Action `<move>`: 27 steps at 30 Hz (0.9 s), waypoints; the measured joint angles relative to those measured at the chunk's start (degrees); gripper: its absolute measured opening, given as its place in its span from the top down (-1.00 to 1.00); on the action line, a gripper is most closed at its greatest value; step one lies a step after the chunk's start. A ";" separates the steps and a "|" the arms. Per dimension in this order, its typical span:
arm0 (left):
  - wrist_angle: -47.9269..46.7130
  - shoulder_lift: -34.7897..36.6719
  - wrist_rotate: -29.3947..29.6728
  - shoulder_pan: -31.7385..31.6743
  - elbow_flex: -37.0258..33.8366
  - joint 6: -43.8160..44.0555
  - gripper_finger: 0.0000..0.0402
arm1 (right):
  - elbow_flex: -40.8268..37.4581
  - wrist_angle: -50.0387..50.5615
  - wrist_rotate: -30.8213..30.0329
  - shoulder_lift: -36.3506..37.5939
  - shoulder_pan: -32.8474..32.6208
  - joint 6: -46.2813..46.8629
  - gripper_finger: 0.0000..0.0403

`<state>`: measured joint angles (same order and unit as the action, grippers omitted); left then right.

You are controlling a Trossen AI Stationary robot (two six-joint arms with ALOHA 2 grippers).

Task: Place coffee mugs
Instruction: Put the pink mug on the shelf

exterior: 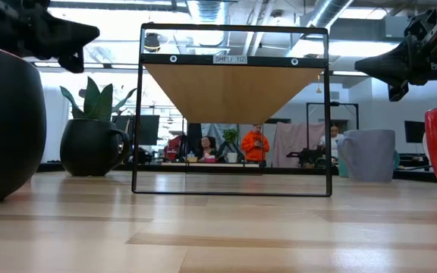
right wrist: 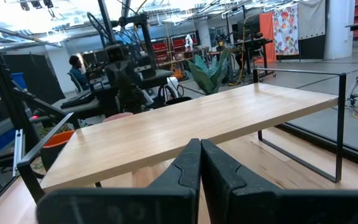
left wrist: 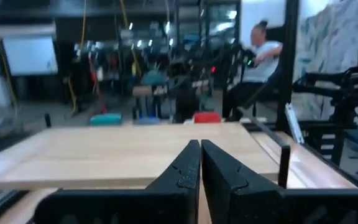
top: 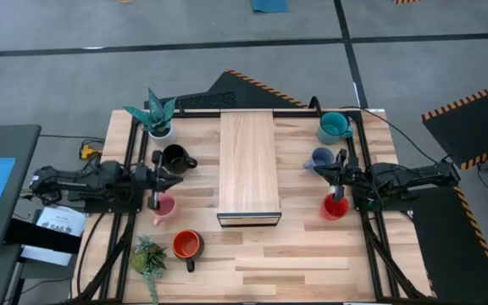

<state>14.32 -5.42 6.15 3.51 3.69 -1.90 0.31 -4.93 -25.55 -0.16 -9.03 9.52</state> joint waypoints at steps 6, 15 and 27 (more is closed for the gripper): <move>-19.59 -8.32 3.52 0.00 11.51 4.25 0.60 | 0.01 0.02 0.00 0.00 -0.01 0.01 0.81; -48.87 -25.75 -6.52 0.55 30.16 5.36 0.01 | 0.01 0.01 0.01 0.00 -0.01 0.02 0.81; -61.75 -46.35 -0.56 11.36 37.87 -3.41 -0.04 | 0.01 0.04 0.01 0.00 -0.01 0.00 0.81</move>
<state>-47.43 -51.77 5.60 14.86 41.56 -5.30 0.32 -4.89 -25.54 -0.16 -9.04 9.52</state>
